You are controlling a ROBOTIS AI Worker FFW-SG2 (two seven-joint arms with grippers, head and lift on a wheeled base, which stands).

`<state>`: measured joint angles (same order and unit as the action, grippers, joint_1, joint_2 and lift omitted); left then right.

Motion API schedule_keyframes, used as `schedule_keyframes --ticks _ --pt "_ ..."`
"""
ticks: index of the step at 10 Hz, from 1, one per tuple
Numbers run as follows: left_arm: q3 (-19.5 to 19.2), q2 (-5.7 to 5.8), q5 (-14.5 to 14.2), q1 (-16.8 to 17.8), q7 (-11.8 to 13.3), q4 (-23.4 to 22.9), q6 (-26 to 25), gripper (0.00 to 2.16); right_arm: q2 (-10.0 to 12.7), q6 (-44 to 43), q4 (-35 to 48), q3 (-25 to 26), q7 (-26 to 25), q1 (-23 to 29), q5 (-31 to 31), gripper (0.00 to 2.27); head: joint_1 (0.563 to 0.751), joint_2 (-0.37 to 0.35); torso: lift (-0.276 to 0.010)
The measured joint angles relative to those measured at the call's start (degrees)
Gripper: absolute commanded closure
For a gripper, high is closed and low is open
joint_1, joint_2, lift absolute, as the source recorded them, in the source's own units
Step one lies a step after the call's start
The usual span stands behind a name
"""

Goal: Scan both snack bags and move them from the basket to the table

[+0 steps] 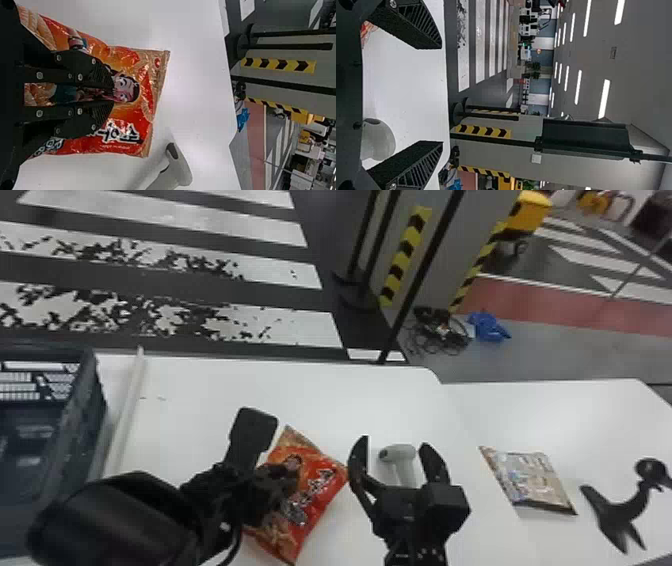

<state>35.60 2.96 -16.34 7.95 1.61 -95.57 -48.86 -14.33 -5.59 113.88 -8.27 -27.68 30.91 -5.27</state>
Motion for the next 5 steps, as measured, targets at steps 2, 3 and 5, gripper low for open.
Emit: schedule_keyframes --ticks 2,3,5 --pt "0.0 0.42 3.32 -0.63 -2.42 -0.35 4.49 0.05 -0.04 -0.22 0.03 0.01 0.0 0.18 0.0 0.06 0.695 -0.35 -0.098" --pt "-0.2 0.66 4.74 -1.51 -4.19 -1.44 6.45 0.05 -0.09 -0.42 0.03 0.01 0.04 0.32 0.0 0.06 0.695 -0.35 -0.098" --pt "-1.8 1.19 6.97 -4.11 -6.07 -4.83 9.74 0.05 -0.17 -0.54 0.11 -0.12 0.09 0.53 0.0 0.06 0.695 -0.35 -0.098"
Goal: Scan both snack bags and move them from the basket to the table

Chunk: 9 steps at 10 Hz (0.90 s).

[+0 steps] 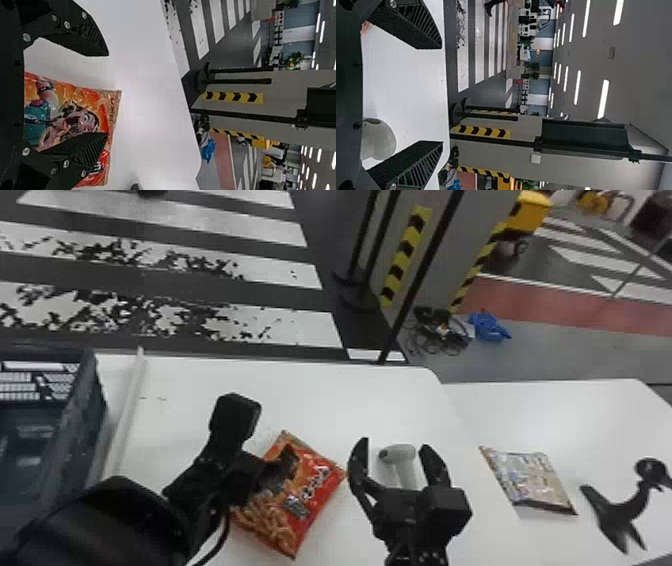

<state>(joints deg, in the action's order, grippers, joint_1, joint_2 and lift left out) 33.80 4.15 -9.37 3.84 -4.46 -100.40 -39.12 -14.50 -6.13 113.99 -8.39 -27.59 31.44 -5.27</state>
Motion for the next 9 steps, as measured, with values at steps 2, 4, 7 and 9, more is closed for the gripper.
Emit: schedule_keyframes --ticks 2,4,7,9 --pt "-3.22 1.1 0.97 -2.93 -2.21 -3.84 2.68 0.05 -0.02 0.11 0.01 -0.28 0.14 -0.1 0.0 0.06 0.695 -0.35 -0.098" --pt "-7.33 2.89 1.72 -6.13 -4.85 -8.62 5.63 0.05 -0.07 0.24 -0.01 -0.43 0.31 -0.46 0.01 0.06 0.695 -0.298 -0.098" --pt "-14.75 5.31 1.54 -12.29 -7.44 -16.1 9.85 0.05 -0.35 0.1 -0.48 -0.57 0.8 -0.65 -0.79 0.07 0.695 -0.212 -0.098" --pt "-18.74 5.8 0.9 -17.05 -8.3 -19.74 11.63 0.05 -0.66 -1.78 -0.74 -0.71 3.02 -0.58 -1.05 0.07 0.695 -0.152 -0.098"
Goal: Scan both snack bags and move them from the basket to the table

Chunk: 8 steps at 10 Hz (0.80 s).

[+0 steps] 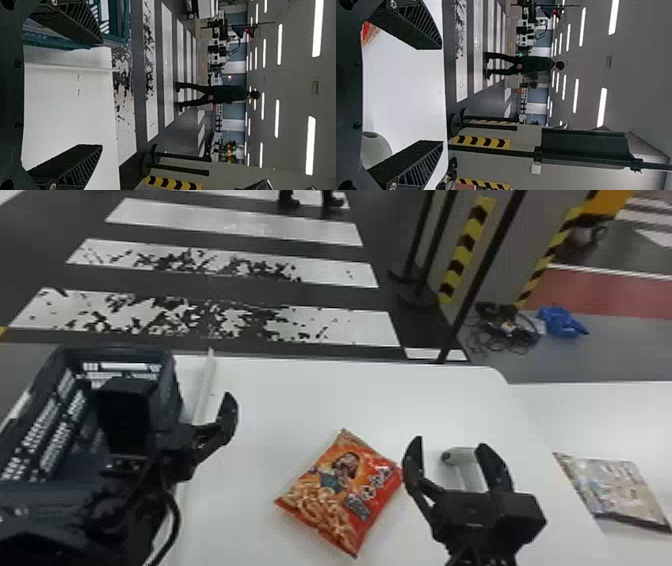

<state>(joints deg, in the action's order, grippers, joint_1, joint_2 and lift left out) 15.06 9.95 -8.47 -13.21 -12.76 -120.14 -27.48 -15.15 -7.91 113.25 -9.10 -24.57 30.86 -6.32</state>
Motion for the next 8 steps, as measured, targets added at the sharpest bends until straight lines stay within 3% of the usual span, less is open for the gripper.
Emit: schedule_keyframes --ticks 4,6,8 --pt "-4.89 2.34 -0.14 -9.32 0.14 -7.86 -0.05 0.05 -0.54 -1.28 2.24 -1.15 4.91 1.6 0.73 0.08 0.695 -0.066 -0.098" --pt "-7.07 3.43 -0.48 -14.01 0.87 -11.35 -0.06 0.05 -2.33 6.74 6.75 -2.19 8.59 3.39 2.54 0.07 0.695 -0.019 -0.098" --pt "-9.06 4.63 -2.14 -17.95 2.16 -14.15 -0.14 0.05 -3.34 11.19 9.25 -4.92 9.19 4.33 7.21 0.08 0.695 0.034 -0.098"
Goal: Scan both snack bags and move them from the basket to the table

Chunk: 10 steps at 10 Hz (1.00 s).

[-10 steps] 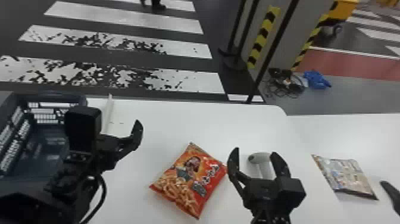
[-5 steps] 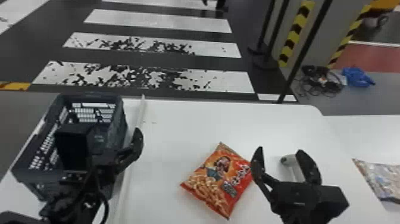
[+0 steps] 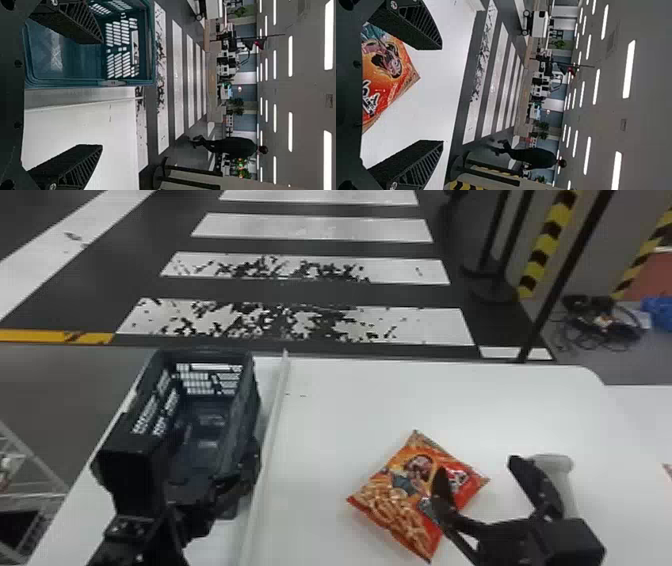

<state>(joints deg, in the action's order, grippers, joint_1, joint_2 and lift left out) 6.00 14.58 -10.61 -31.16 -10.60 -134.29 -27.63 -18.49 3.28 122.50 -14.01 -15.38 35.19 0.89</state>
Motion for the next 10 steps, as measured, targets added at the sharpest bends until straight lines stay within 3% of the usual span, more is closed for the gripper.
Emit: schedule_keyframes --ticks 2,5,10 --pt "-1.87 1.19 -0.63 -3.06 0.5 -1.21 0.06 0.05 -1.23 2.09 0.2 -3.44 1.34 0.0 3.82 0.08 0.695 0.086 -0.098" --pt "-6.58 1.59 -3.87 -5.2 2.13 0.71 1.46 0.05 -1.59 11.1 0.06 -6.66 7.53 -0.84 7.06 0.09 0.695 0.202 -0.098" --pt "-7.64 1.59 -4.68 -7.29 4.81 4.11 13.28 0.05 -3.11 18.43 -0.14 -10.45 8.91 -1.2 17.32 0.09 0.695 0.226 -0.098"
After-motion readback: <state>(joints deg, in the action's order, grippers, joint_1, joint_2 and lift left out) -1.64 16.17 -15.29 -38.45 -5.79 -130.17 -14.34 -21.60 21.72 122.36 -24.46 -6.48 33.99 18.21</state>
